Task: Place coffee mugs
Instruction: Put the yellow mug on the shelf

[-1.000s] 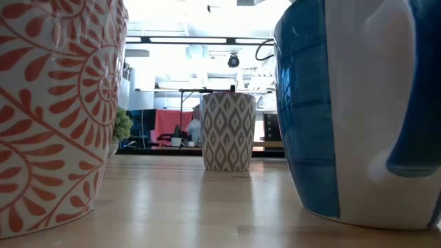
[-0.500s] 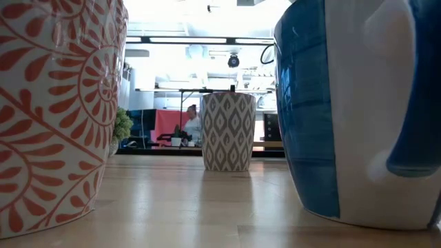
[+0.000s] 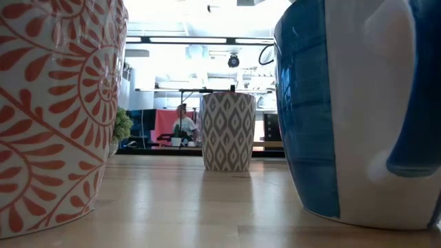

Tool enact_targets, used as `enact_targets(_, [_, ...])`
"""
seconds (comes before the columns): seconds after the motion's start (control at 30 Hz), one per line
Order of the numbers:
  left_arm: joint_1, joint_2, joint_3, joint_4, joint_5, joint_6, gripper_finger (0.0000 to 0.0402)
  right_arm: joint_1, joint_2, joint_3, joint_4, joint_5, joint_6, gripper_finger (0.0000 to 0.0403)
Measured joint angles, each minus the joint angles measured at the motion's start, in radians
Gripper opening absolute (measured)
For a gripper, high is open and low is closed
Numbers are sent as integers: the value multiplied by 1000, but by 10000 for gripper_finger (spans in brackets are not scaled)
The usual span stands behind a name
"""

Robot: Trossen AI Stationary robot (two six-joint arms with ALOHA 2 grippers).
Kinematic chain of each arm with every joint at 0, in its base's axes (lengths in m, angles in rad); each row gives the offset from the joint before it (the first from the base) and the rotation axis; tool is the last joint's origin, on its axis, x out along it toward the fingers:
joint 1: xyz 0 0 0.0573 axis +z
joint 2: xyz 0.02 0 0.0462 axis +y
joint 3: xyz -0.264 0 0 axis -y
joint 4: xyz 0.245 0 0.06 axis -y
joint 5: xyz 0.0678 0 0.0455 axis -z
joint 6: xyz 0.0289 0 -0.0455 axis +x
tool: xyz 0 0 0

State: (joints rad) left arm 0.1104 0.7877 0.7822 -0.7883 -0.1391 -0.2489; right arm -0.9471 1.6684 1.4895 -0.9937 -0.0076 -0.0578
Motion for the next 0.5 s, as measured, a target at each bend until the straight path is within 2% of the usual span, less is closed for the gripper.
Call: enact_targets(0.5, [0, 0, 0, 0, -6, 8, 115, 51, 83, 0, 49, 13, 59, 0])
